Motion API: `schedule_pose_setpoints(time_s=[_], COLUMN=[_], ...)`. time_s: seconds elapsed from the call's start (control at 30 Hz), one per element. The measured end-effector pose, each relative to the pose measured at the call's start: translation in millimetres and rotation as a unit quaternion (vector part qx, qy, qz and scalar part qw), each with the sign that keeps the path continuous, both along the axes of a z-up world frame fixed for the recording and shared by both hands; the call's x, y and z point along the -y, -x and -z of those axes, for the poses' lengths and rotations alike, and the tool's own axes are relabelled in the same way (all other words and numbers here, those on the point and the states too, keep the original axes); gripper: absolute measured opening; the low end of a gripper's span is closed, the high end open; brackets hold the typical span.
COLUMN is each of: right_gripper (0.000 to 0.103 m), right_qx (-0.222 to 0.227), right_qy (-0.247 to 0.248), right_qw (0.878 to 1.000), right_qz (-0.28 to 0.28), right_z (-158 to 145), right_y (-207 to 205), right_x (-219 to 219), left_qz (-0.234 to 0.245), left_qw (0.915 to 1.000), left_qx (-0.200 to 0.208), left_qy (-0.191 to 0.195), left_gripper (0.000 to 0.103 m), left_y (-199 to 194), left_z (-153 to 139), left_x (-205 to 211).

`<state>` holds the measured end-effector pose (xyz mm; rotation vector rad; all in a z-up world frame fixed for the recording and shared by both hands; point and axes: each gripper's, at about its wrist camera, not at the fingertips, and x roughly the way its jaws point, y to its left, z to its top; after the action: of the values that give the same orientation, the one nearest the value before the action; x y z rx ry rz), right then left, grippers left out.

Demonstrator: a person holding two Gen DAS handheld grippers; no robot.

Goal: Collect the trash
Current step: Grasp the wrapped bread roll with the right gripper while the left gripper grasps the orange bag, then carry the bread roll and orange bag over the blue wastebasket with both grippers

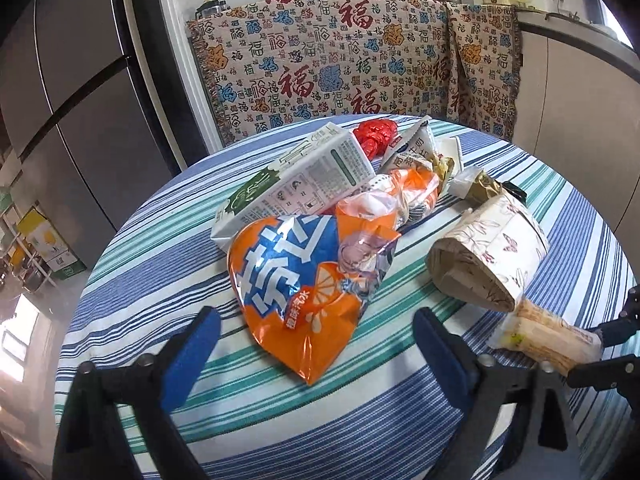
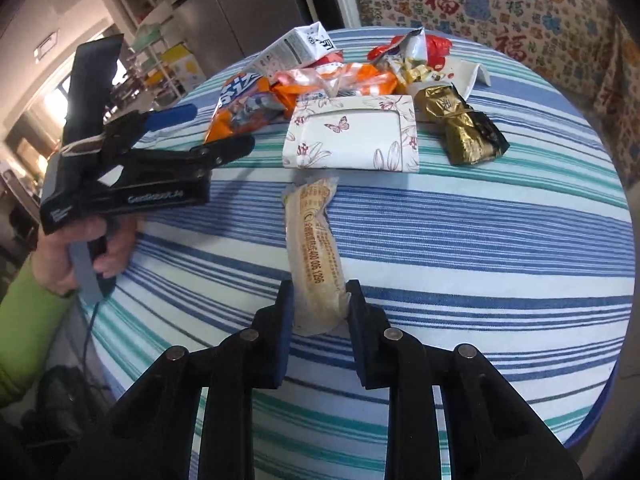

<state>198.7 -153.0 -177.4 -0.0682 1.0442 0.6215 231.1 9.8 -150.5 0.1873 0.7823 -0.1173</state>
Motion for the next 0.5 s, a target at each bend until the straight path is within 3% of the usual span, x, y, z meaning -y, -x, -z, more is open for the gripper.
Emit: schedule_pose_setpoints(time_s=[0.03,0.07,0.17,0.3,0.37,0.43,0.5], right_gripper=[0.026,0.027,0.029,0.034,0.051,0.062,0.063], right_qx=[-0.001,0.0,0.007,0.024,0.039,0.056,0.06], right_qy=[-0.002,-0.002,0.003,0.011,0.022,0.029,0.029], right_qw=[1.0,1.0,1.0,0.999,0.999,0.998,0.997], right_qz=[-0.003,-0.004,-0.012,-0.018,-0.021,-0.023,-0.03], right_z=[-0.5,-1.1,-3.1,-11.1,-15.4,-20.6,-21.1], right_y=[0.2,0.3,3.7,8.7,11.1,11.5,11.5], right_x=[0.8,1.9,2.9,3.2,2.2,0.4,-2.5], left_qz=[-0.005,-0.016,-0.032,-0.041,-0.04,-0.039,-0.033], left_qw=[0.9999,0.9995,0.9972,0.9896,0.9859,0.9812,0.9767], left_qx=[-0.007,-0.017,-0.023,-0.037,-0.043,-0.056,-0.07], left_qy=[0.006,0.019,0.064,0.133,0.157,0.181,0.2], left_gripper=[0.052,0.042,0.031,0.029,0.028,0.028,0.028], left_y=[-2.7,-3.0,4.3,34.4,52.0,64.6,75.7], left_z=[1.4,3.8,2.2,-6.8,-10.0,-10.3,-8.6], left_x=[-2.9,-10.2,-29.4,-57.6,-64.7,-67.7,-64.7])
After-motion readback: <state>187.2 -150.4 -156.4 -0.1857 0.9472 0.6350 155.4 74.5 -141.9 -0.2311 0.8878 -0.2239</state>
